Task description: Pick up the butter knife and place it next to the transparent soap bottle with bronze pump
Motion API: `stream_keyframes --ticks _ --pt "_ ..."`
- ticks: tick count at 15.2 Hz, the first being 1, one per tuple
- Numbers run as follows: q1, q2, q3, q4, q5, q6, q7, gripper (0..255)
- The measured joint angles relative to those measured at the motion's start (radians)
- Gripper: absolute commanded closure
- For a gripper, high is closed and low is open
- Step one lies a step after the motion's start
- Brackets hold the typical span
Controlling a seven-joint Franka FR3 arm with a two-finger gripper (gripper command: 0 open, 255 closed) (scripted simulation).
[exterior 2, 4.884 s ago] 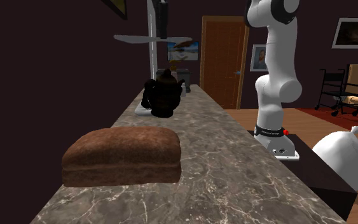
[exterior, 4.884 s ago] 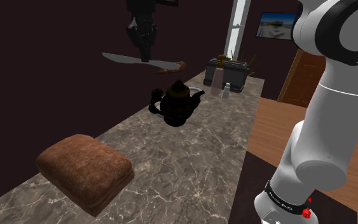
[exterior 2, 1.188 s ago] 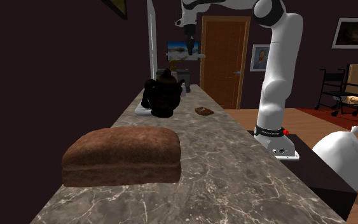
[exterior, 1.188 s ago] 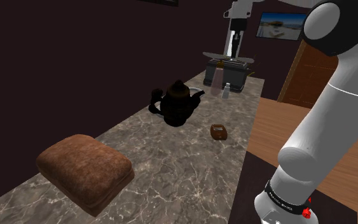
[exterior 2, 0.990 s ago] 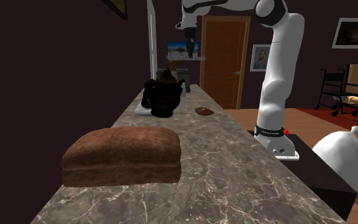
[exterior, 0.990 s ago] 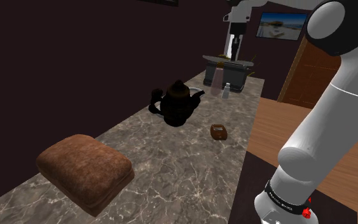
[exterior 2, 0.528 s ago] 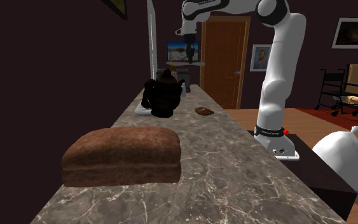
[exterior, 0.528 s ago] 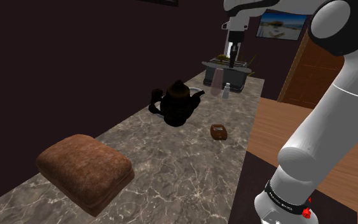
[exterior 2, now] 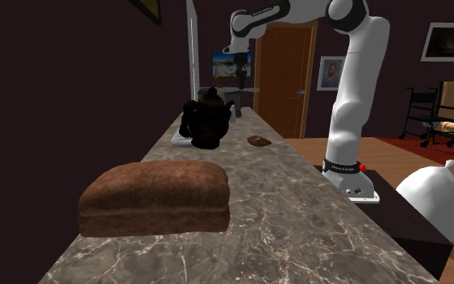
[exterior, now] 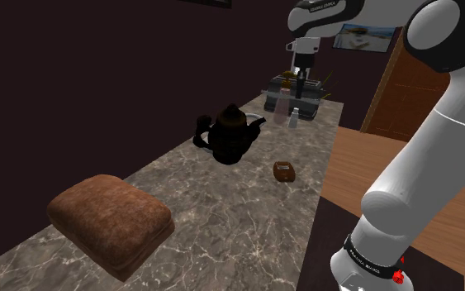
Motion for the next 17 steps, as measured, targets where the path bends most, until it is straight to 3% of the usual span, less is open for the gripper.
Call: stream_keyframes --ticks 17 --pt "-0.002 0.017 -0.004 -0.211 0.001 0.227 0.007 255"
